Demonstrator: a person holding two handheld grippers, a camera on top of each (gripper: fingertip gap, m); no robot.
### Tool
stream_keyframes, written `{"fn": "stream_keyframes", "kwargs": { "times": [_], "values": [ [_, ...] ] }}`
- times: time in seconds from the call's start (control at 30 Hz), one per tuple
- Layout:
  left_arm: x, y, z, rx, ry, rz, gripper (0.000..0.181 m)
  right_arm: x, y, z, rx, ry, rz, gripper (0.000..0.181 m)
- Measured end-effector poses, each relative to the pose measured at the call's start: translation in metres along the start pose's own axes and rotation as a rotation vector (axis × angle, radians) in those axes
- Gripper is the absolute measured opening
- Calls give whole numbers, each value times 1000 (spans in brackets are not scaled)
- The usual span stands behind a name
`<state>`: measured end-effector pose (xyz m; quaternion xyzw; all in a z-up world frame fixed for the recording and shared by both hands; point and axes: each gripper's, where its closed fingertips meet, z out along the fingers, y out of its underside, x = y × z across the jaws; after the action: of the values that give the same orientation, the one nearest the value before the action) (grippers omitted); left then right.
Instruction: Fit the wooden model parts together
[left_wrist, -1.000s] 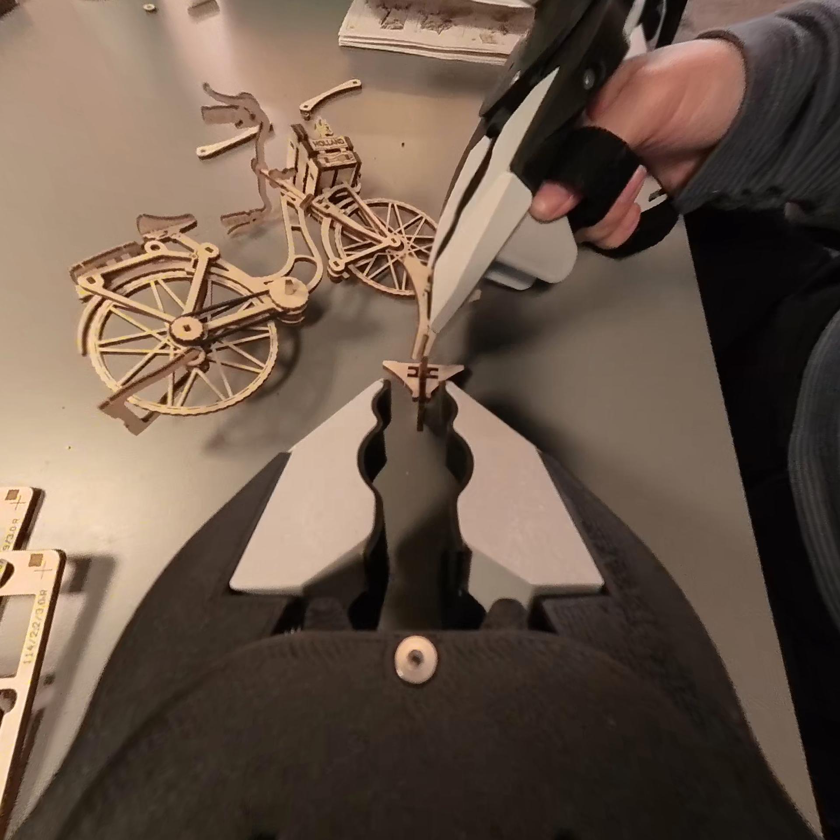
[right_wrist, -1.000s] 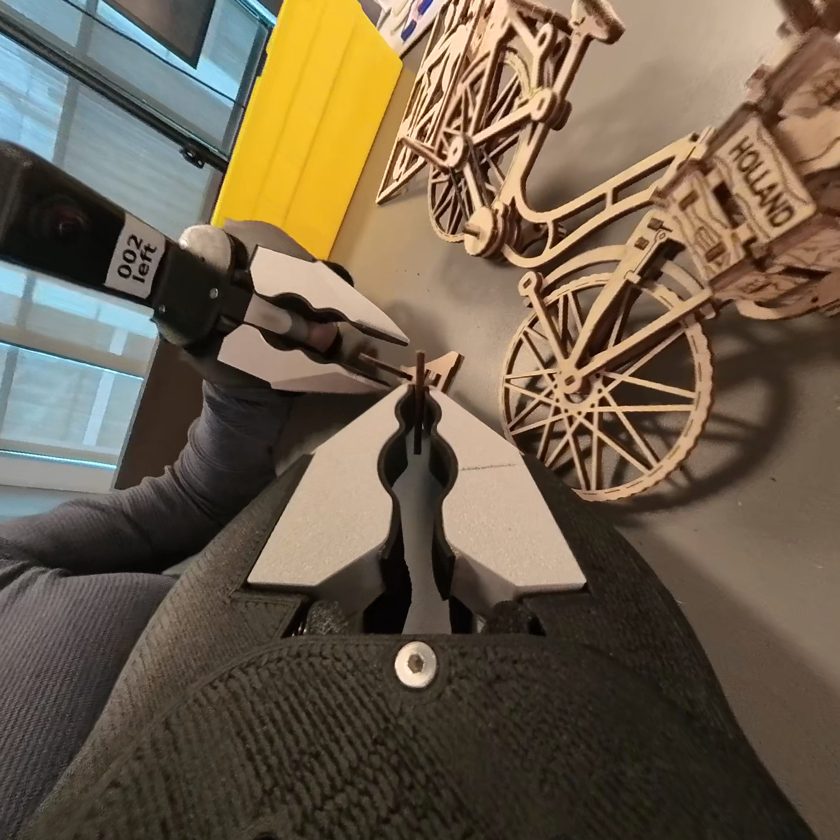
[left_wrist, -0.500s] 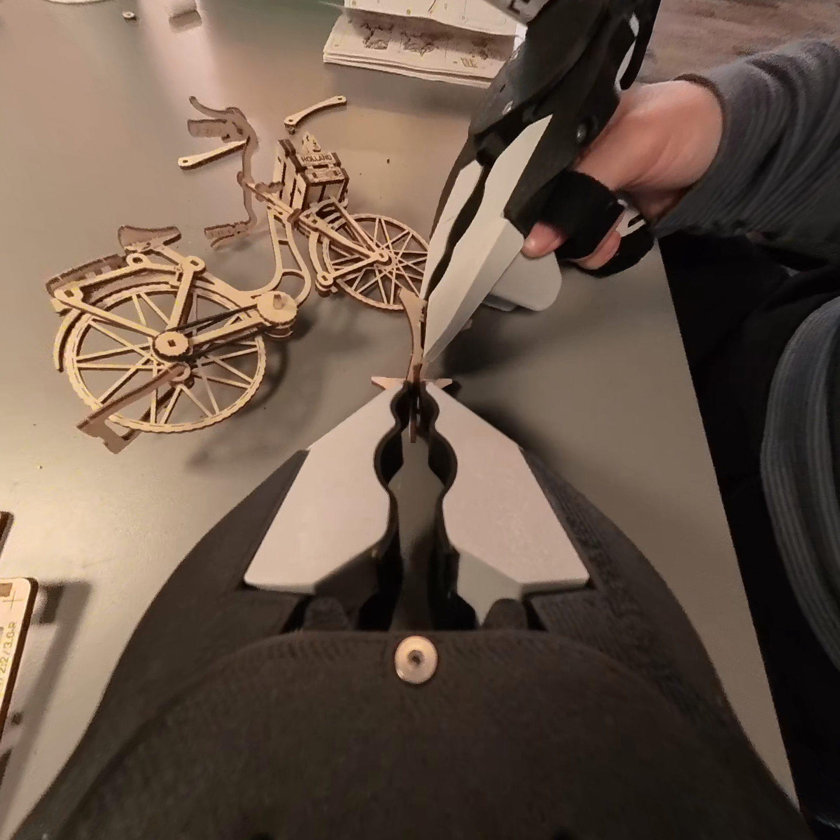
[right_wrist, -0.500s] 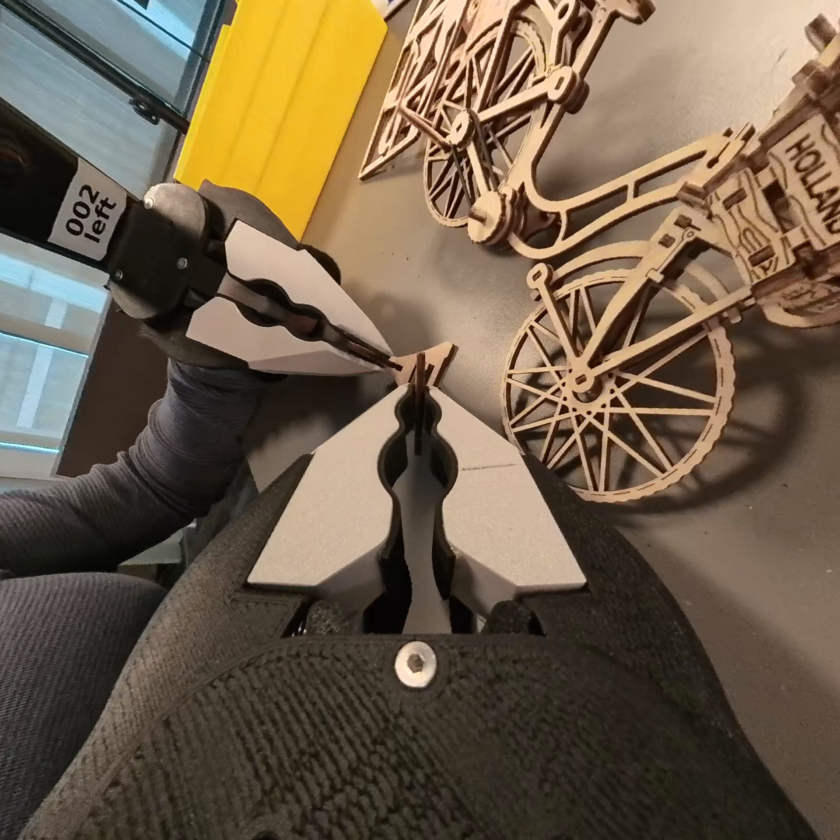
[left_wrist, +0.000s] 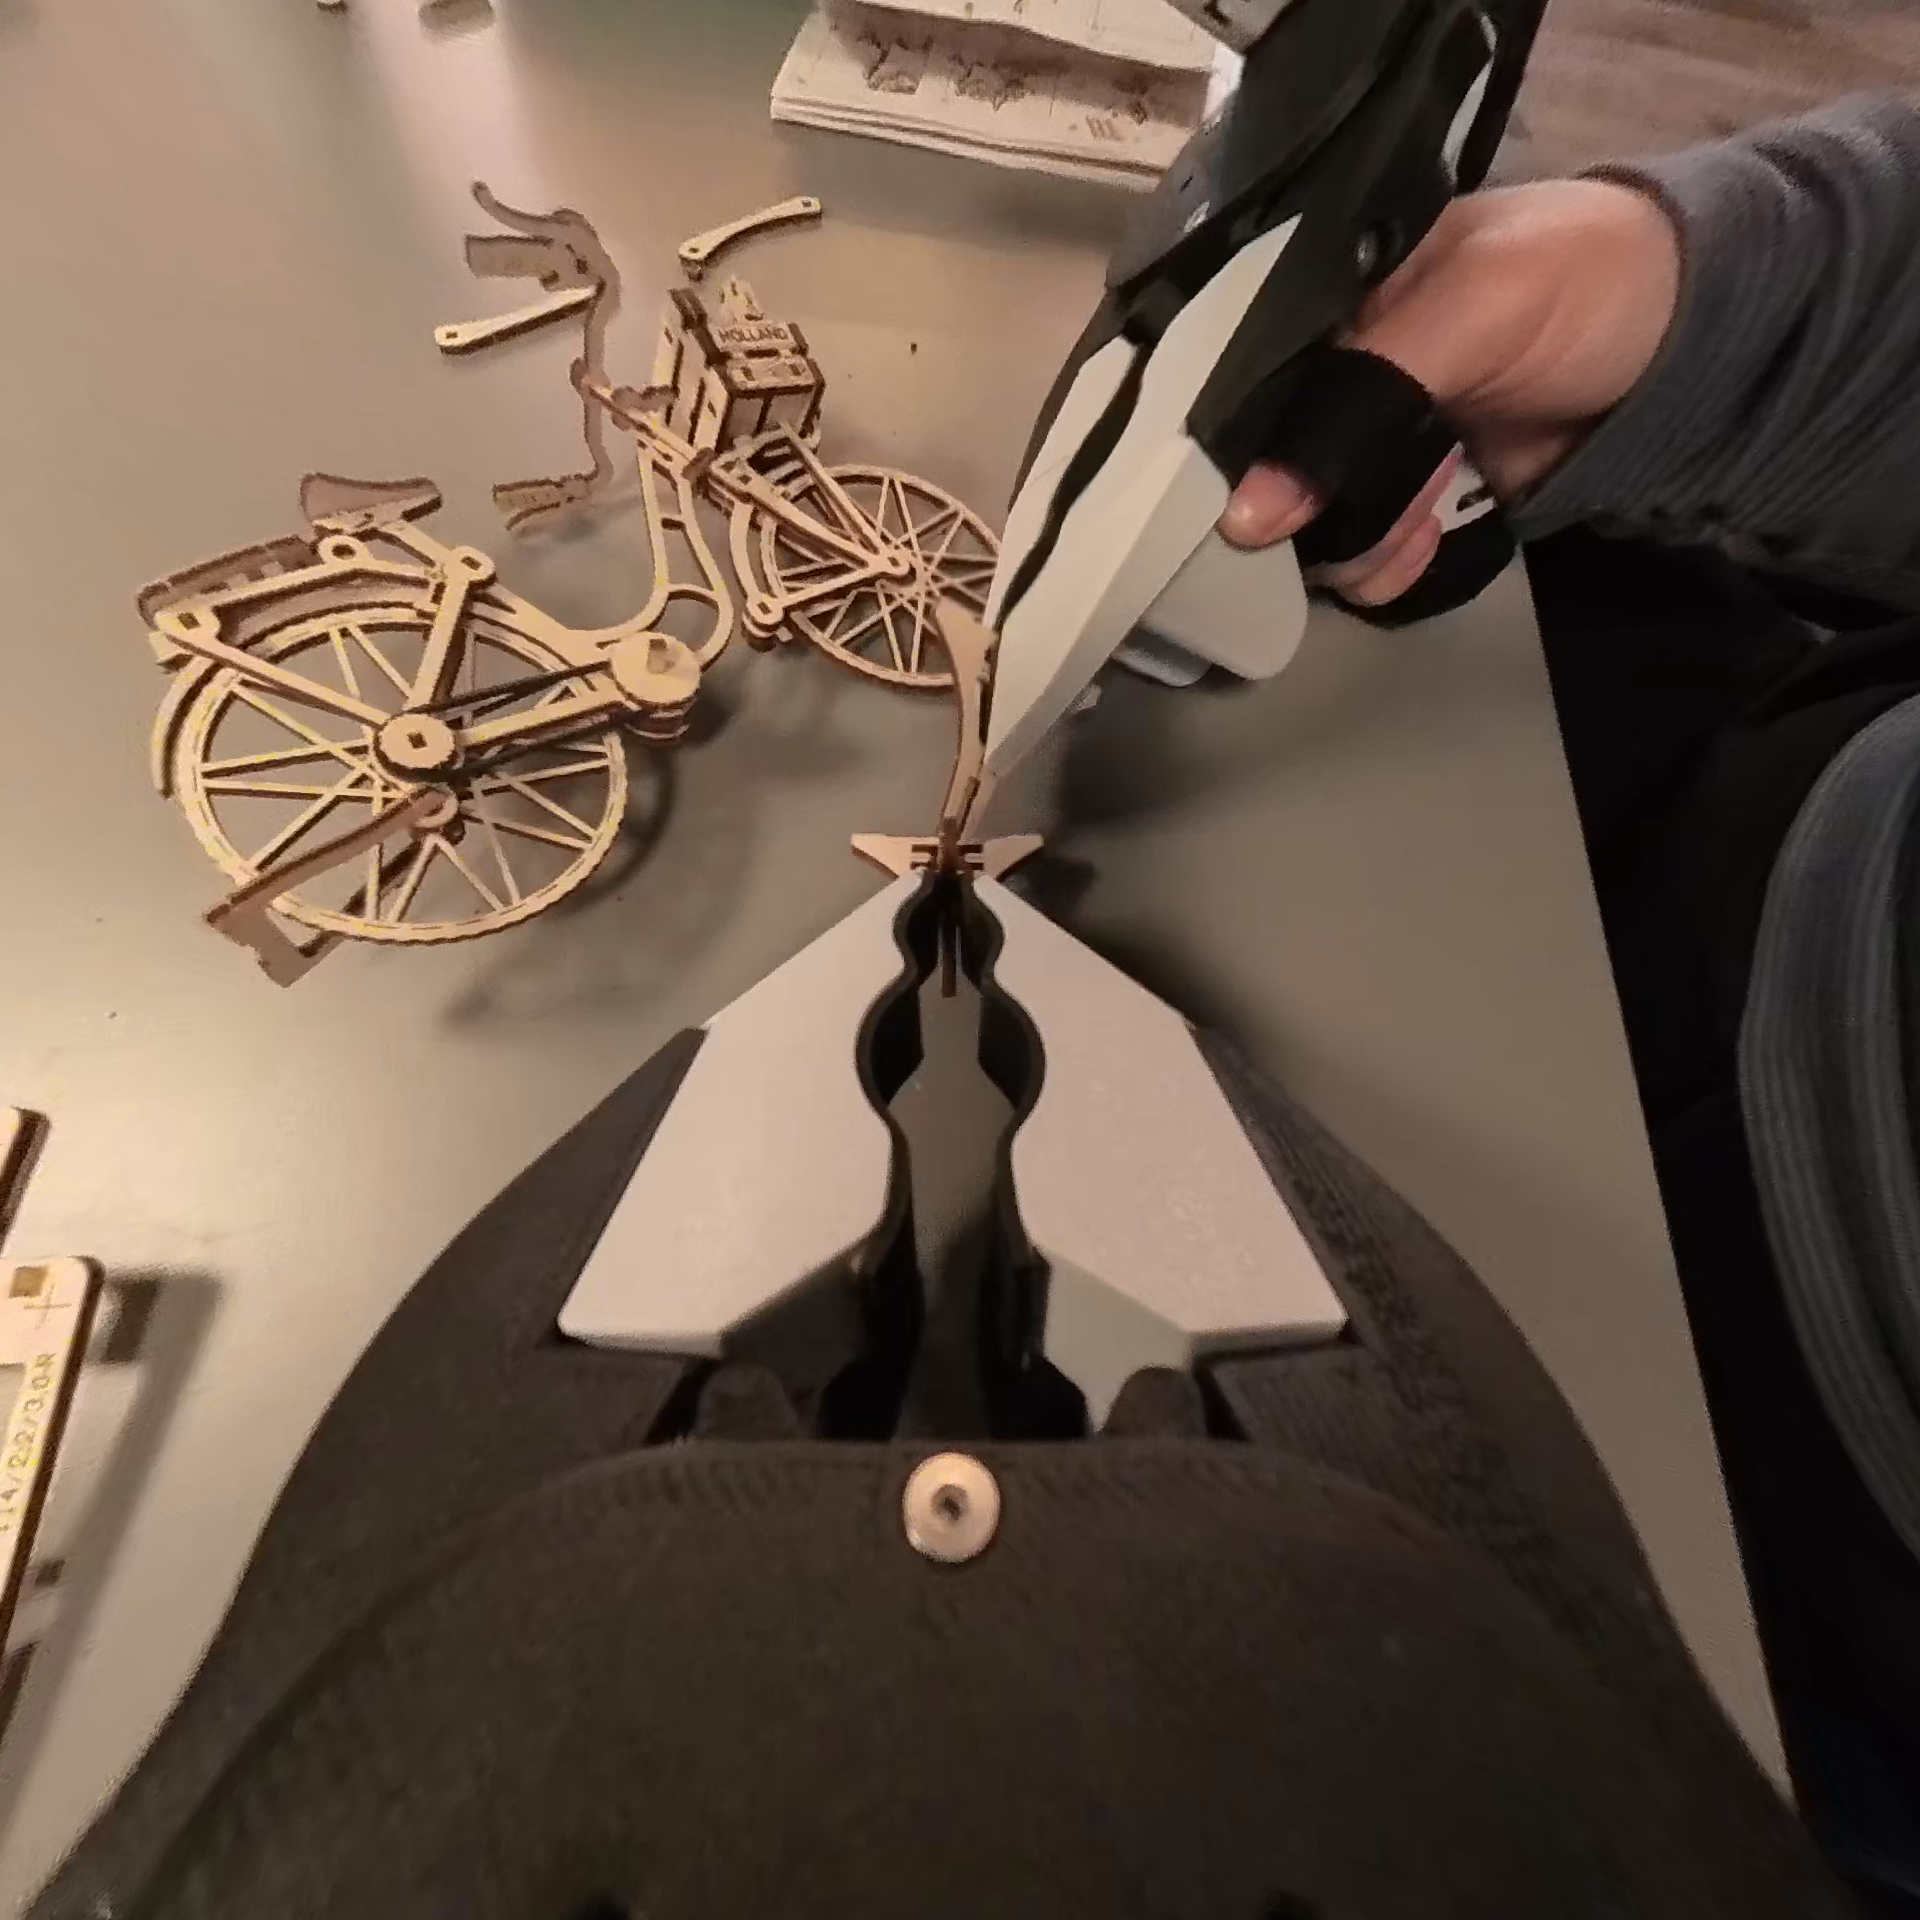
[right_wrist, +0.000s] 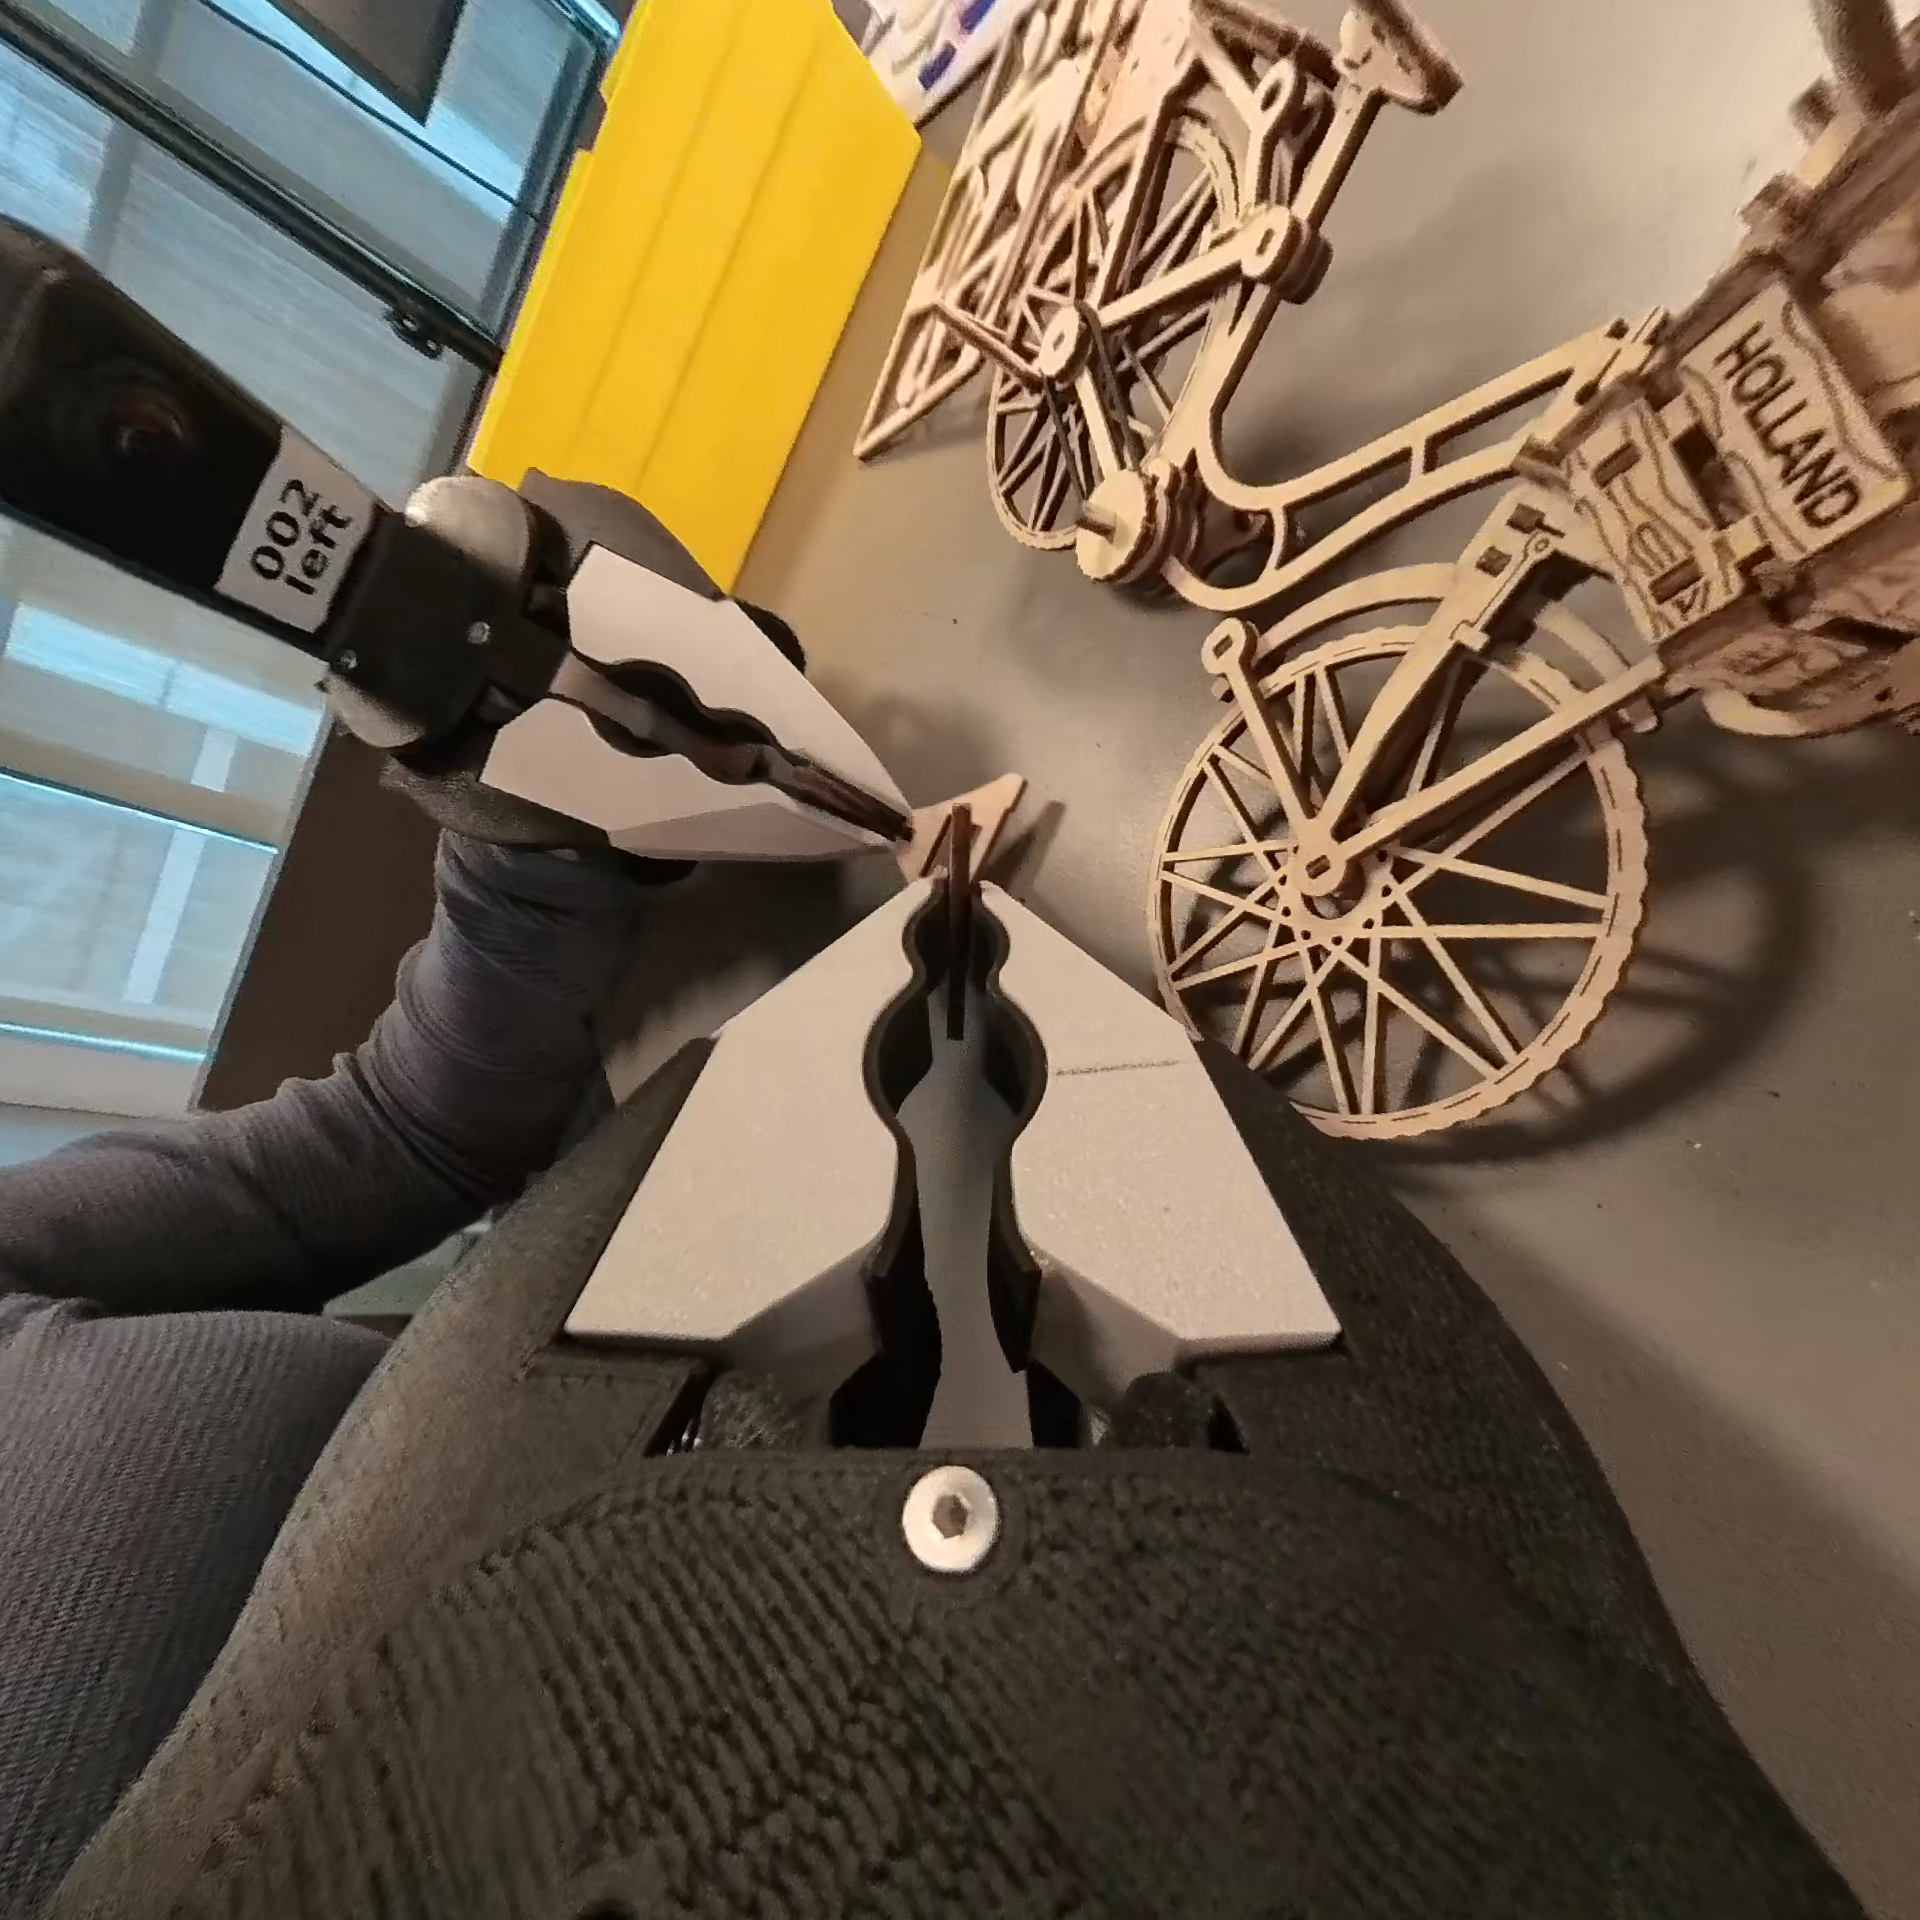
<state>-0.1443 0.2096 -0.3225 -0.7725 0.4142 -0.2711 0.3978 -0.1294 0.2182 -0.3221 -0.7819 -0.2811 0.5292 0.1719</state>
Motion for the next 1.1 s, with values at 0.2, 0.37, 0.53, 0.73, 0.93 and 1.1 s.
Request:
{"fn": "stream_keyframes", "kwargs": {
  "times": [0.2,0.37,0.53,0.73,0.93,1.1],
  "values": [
    [11,13,-7,-141,77,-4,1,-4,-2,-9,31,39,-130,0],
    [19,18,-17,-366,142,75,1,-14,-1,-1,22,-10,-147,0],
    [19,24,-28,-641,129,203,1,-22,21,14,-103,27,-258,0],
    [13,35,-46,-1097,75,356,1,-19,18,10,-75,47,-243,0],
    [8,34,-38,-1277,80,390,2,-7,13,-11,-18,80,-214,0],
    [12,42,-31,-1308,126,377,9,2,12,-30,20,92,-185,0]
  ]
}}
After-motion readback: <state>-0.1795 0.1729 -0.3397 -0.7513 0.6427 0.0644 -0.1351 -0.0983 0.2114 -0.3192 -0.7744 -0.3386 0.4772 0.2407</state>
